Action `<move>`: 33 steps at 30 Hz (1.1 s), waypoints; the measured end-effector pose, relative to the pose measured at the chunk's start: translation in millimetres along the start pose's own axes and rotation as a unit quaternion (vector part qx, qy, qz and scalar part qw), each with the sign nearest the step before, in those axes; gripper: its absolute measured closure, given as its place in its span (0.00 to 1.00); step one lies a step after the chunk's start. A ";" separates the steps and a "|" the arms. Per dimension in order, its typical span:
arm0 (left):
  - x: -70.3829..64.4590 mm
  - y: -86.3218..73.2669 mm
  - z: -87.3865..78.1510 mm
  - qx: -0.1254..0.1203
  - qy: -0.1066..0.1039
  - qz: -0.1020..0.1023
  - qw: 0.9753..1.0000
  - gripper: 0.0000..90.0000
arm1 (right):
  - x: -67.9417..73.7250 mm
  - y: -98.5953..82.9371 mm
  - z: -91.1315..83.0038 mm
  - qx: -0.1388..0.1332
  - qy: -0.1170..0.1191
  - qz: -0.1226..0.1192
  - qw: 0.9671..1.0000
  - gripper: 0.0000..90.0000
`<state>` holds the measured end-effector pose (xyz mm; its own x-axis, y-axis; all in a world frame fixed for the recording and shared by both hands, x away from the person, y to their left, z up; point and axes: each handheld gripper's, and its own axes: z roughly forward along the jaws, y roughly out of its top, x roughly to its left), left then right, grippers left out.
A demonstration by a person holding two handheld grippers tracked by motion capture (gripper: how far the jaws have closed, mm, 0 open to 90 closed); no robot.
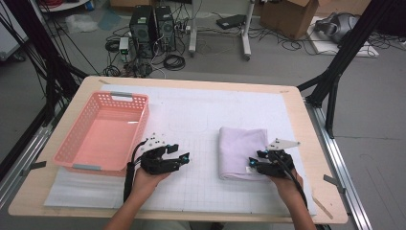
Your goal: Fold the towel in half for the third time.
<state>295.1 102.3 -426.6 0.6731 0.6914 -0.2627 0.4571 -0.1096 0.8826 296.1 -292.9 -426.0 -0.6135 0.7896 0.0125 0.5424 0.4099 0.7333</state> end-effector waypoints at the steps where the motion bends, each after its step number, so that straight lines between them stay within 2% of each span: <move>1: 0.0 0.1 -0.4 -0.001 -0.001 0.001 1.000 0.45 | -1.6 -3.9 -2.7 0.002 -0.005 -0.005 1.000 0.60; 5: 1.0 0.7 -2.2 -0.005 0.000 0.001 1.000 0.44 | -6.3 -16.2 -16.1 0.001 -0.008 -0.001 1.000 0.60; 8: 1.4 0.6 -2.1 -0.006 -0.001 0.002 1.000 0.44 | -8.6 -26.1 -27.5 -0.011 -0.005 0.008 1.000 0.60; 11: 1.1 0.5 -1.5 -0.006 -0.006 0.009 1.000 0.44 | -11.1 -31.7 -43.1 -0.041 -0.010 0.014 0.999 0.55; 15: 0.6 1.4 -2.2 -0.009 -0.007 0.009 1.000 0.44 | -17.8 -34.7 -62.0 -0.091 -0.026 0.034 0.995 0.43; 17: 0.7 2.4 -2.7 -0.012 -0.009 0.012 1.000 0.43 | -19.3 -35.6 -66.4 -0.101 -0.041 0.035 0.993 0.35; 22: 0.0 3.9 -4.9 -0.029 -0.011 0.016 0.999 0.37 | -19.9 -36.7 -69.1 -0.111 -0.054 0.033 0.992 0.24; 28: 1.6 4.1 -5.5 -0.033 -0.003 0.012 0.999 0.27 | -22.6 -37.5 -68.7 -0.115 -0.058 0.029 0.991 0.23; 30: 1.6 4.1 -5.3 -0.032 -0.002 0.012 0.999 0.19 | -23.3 -37.8 -68.7 -0.114 -0.057 0.031 0.991 0.22; 32: 1.1 4.2 -5.2 -0.032 -0.003 0.012 0.999 0.19 | -22.9 -37.6 -68.7 -0.115 -0.057 0.032 0.991 0.22; 33: 0.7 4.2 -4.9 -0.029 -0.003 0.020 0.999 0.19 | -22.4 -37.5 -68.3 -0.116 -0.057 0.031 0.991 0.22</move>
<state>294.7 105.9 -421.2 0.6939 0.6830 -0.2281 0.3952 -0.0965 0.9135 250.3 -357.2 -407.4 -0.5074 0.8617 -0.0042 0.4228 0.2532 0.8701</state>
